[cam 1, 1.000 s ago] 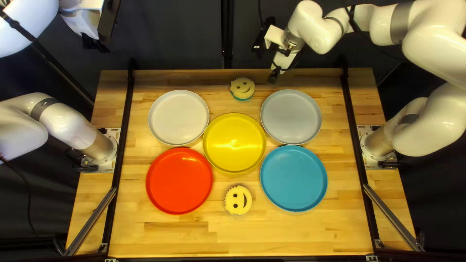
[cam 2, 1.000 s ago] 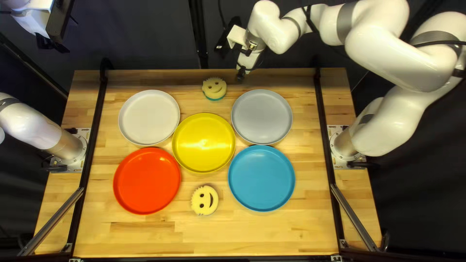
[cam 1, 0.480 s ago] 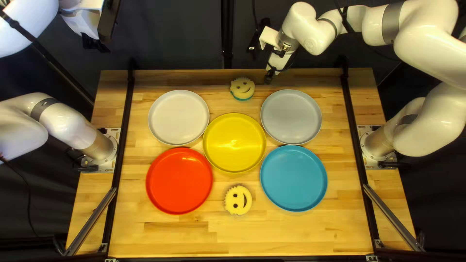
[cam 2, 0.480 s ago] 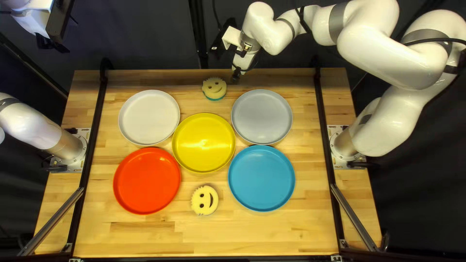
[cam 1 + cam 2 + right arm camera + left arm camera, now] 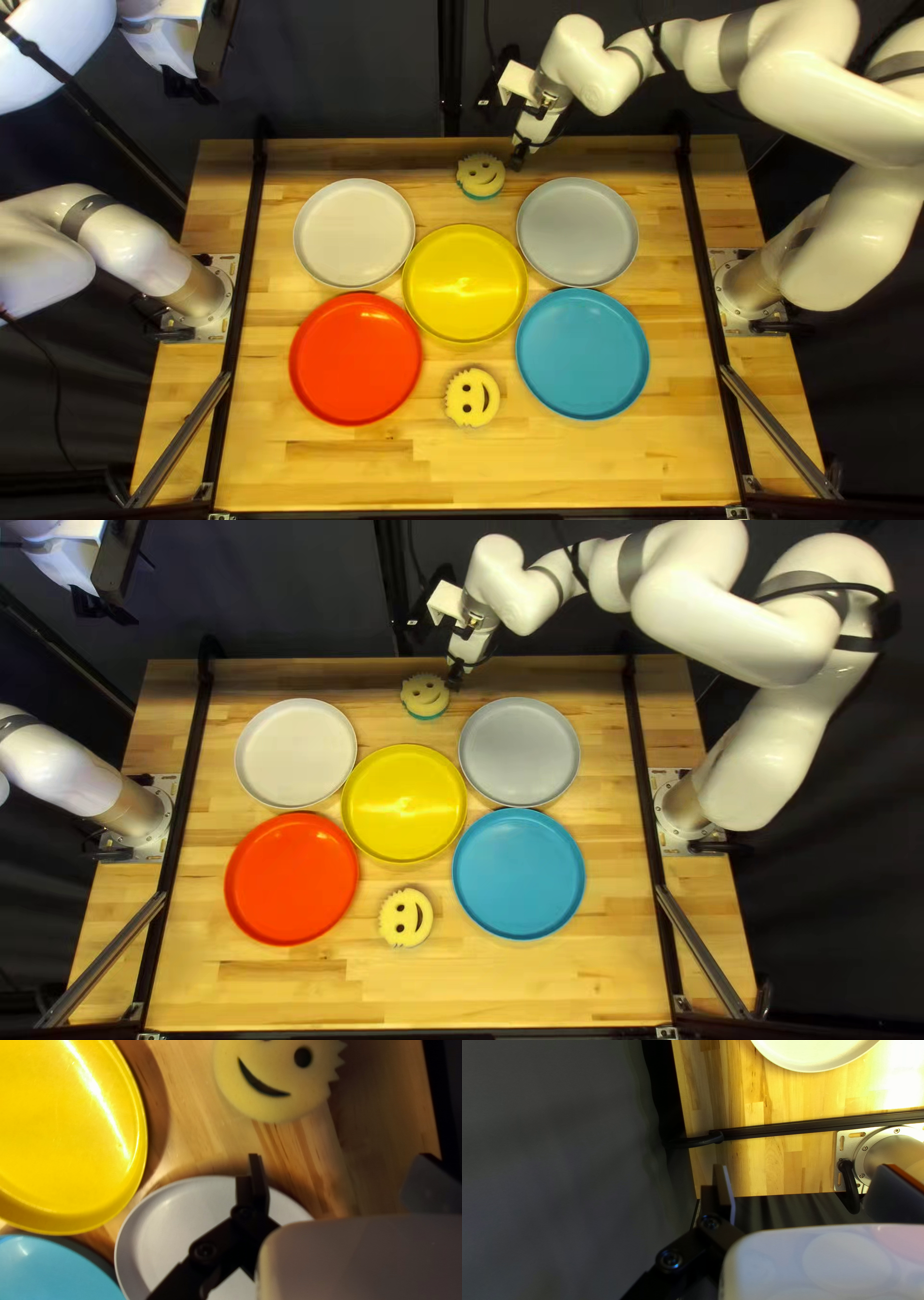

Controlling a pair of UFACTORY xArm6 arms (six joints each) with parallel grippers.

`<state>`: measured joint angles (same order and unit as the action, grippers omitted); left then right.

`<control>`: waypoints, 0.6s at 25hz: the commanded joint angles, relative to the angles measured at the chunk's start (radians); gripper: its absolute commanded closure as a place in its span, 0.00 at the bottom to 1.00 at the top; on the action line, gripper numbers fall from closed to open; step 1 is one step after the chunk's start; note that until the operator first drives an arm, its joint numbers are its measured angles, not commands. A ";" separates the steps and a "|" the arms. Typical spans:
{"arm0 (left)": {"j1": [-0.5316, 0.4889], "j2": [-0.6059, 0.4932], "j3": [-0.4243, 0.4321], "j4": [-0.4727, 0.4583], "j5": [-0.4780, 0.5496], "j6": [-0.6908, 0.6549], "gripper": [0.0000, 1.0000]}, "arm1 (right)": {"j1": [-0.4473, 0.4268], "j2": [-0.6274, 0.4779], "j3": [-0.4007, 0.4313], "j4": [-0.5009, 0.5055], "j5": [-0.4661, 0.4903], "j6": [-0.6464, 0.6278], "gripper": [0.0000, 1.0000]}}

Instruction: Pick up sponge and scrub the plate

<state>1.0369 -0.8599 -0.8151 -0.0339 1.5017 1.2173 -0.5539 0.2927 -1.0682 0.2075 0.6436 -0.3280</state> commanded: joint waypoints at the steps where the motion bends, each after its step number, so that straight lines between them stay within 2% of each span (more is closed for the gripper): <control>1: 0.000 0.000 0.000 0.000 0.000 0.000 0.00 | -0.003 0.042 -0.039 0.007 0.002 -0.021 0.00; 15: 0.000 0.000 0.000 0.000 0.000 0.000 0.00 | -0.023 0.195 -0.191 0.011 0.040 -0.098 0.00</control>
<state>1.0369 -0.8599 -0.8151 -0.0339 1.5017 1.2173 -0.5724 0.4643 -1.2357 0.2153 0.6751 -0.4150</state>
